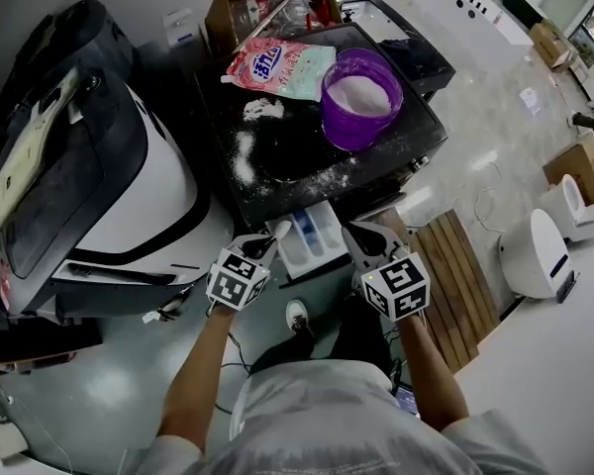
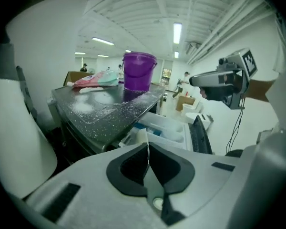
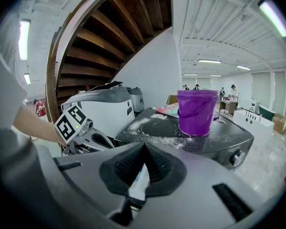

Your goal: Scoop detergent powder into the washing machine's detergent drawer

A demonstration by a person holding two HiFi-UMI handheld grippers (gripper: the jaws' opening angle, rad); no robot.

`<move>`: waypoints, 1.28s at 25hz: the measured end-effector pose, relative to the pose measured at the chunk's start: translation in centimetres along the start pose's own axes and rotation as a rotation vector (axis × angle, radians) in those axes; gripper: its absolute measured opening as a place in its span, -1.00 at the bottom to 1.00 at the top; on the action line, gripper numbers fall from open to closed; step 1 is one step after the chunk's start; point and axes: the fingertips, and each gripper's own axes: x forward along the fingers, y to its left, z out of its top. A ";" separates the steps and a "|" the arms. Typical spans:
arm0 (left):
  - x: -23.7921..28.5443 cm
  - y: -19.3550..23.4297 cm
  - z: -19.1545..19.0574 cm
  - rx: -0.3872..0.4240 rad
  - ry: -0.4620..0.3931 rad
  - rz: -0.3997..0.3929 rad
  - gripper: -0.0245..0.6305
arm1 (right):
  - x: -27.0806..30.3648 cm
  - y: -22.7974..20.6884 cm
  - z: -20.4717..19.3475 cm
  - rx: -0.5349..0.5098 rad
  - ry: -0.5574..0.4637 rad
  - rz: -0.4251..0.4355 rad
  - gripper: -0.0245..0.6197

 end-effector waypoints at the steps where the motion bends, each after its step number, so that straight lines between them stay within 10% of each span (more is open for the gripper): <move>1: 0.1 -0.1 -0.1 0.040 0.013 0.009 -0.88 | 0.0 0.0 0.0 0.000 0.002 -0.002 -0.91; 32: 1.3 -1.6 -0.2 0.705 0.206 0.187 -0.88 | -1.9 -0.6 -0.5 0.021 -0.018 -0.025 -0.91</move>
